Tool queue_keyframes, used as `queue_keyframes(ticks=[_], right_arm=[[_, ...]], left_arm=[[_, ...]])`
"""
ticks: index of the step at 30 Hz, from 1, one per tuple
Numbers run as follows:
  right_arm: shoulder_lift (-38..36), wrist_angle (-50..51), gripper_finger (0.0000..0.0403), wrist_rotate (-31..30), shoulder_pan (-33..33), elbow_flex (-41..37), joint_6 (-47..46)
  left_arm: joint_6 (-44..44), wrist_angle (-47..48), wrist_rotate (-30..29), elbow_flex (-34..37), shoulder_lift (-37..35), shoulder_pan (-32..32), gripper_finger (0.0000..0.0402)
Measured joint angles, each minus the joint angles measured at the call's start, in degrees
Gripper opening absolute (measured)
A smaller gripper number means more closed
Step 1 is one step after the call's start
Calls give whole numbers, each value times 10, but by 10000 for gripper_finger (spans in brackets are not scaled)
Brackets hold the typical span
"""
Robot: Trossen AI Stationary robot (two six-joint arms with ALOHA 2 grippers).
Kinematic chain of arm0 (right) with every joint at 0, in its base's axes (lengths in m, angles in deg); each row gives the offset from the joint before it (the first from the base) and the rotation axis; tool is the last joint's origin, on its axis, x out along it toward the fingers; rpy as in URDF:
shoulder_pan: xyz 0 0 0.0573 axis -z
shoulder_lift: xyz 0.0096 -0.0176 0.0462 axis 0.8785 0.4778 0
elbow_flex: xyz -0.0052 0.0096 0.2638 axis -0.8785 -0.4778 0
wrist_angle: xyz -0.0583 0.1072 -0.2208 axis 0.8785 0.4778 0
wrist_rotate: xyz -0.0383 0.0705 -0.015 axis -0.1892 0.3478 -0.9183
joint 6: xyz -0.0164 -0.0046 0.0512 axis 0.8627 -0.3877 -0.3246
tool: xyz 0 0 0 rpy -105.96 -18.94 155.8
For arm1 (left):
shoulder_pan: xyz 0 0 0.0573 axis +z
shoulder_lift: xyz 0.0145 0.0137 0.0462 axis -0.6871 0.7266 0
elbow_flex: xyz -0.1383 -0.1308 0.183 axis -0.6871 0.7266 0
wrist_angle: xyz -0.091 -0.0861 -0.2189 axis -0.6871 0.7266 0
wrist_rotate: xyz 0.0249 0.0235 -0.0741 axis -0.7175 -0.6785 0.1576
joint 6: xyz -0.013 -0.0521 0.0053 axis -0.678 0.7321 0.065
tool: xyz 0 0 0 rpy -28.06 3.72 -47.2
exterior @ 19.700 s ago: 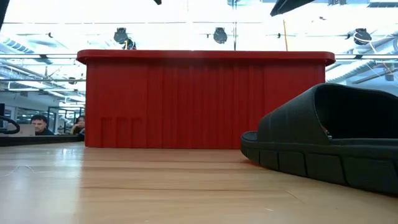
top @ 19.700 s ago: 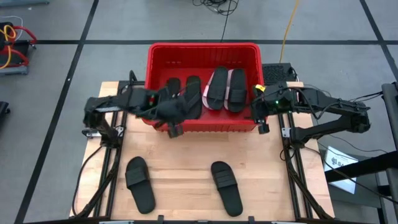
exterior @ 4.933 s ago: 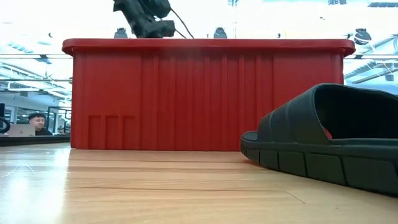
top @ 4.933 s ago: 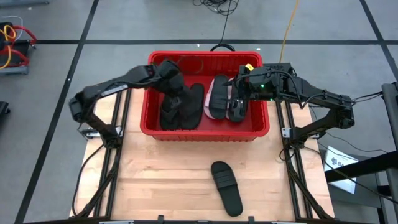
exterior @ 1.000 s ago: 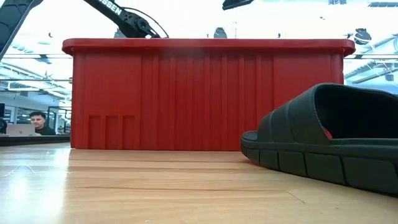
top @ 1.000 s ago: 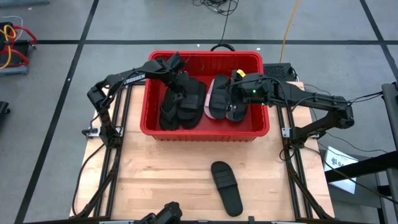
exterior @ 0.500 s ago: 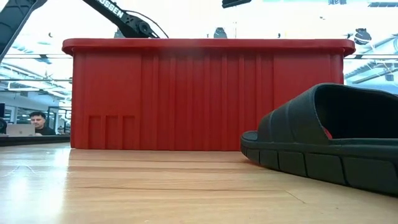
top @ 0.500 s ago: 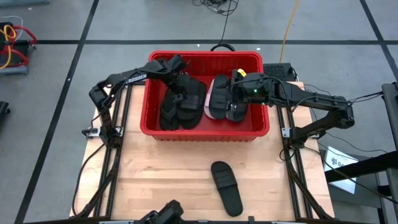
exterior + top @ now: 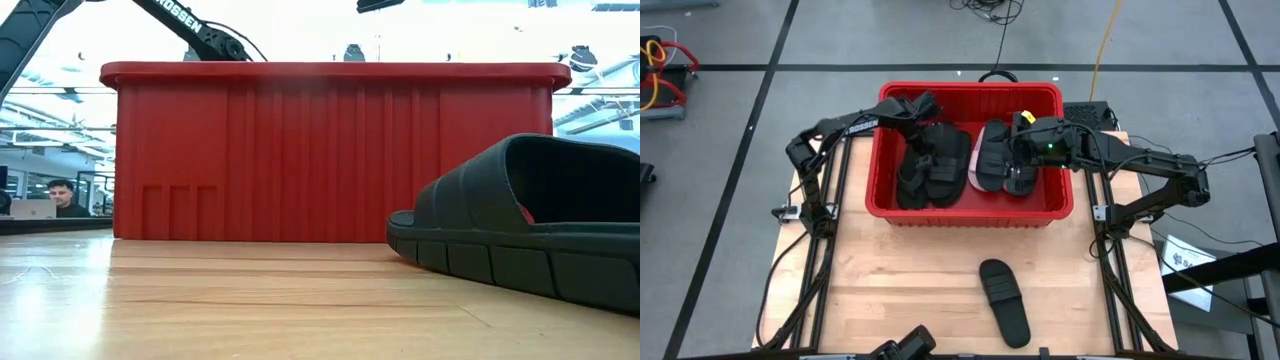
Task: Pick and place slides into bin
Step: Put the black slide into the red bin
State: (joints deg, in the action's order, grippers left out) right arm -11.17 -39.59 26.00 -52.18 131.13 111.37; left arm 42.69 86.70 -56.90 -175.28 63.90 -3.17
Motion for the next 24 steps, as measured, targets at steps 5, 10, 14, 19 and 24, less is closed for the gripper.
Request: queue_keyframes(ticks=[5,10,14,19,24], right_arm=[[0,0,242,0,0,0,11],[0,0,242,-1,0,0,13],[0,0,242,-1,0,0,13],[0,0,242,-2,0,0,13],[0,0,242,-2,0,0,13]], left_arm=[[-13,5,-38,0,0,-13,126],[-18,6,-49,0,0,-29,63],[-11,6,-56,-1,-2,-46,12],[-4,5,-59,-1,-10,-67,5],[-23,3,-59,0,-32,-90,3]])
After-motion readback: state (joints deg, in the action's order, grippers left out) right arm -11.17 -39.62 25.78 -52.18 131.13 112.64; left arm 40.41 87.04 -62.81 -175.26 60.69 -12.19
